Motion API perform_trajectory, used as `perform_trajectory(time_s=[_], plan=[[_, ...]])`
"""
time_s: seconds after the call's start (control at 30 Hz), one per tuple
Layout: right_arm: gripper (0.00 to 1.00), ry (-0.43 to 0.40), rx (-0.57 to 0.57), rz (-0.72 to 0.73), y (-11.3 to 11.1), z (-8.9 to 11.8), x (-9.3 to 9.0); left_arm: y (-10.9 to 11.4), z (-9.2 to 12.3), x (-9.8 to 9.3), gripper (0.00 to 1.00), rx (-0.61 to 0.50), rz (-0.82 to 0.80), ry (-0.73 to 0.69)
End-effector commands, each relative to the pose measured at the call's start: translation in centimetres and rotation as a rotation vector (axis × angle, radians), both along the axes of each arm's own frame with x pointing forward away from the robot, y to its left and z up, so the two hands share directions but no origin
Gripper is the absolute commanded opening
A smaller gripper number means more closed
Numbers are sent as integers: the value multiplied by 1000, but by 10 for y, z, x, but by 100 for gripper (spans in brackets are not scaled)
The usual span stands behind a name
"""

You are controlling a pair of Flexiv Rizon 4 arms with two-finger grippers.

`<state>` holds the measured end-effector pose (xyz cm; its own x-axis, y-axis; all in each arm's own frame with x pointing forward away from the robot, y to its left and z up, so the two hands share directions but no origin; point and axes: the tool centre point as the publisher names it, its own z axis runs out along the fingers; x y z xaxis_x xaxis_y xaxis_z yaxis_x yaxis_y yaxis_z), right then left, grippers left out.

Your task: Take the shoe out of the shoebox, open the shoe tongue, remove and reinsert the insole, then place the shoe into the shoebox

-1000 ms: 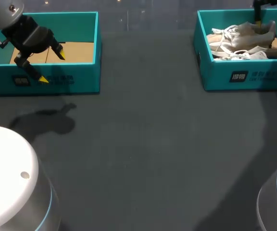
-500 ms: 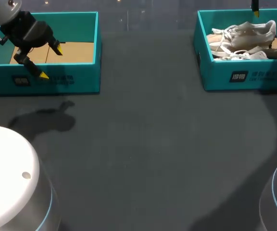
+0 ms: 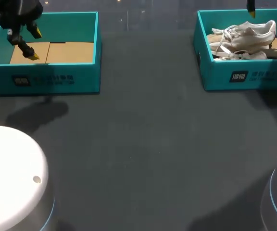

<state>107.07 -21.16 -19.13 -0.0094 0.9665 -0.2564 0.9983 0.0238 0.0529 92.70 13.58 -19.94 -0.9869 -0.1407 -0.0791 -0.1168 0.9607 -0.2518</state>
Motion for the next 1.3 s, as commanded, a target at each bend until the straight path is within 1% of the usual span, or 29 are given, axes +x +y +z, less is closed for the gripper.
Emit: perform_trajectory(time_s=[0.03,0.17,0.27,0.57,0.83,1.1,1.23,1.3], plan=[[100,-59,-2,15,8,7,-23,6,-3,10,100,86,776,145],[100,-64,14,14,16,11,-33,18,-3,17,100,102,915,165],[100,-68,28,15,20,13,-40,29,-2,24,100,92,1007,189],[100,-68,47,46,29,21,-61,58,3,36,100,75,1173,226],[100,-68,55,100,38,27,-78,76,2,36,100,66,1275,253],[100,-61,113,106,51,26,-97,94,1,35,100,44,1368,261],[100,-53,120,103,56,23,-101,98,0,35,100,27,1409,275],[100,-49,128,102,58,22,-102,101,0,34,100,-5,1409,281]])
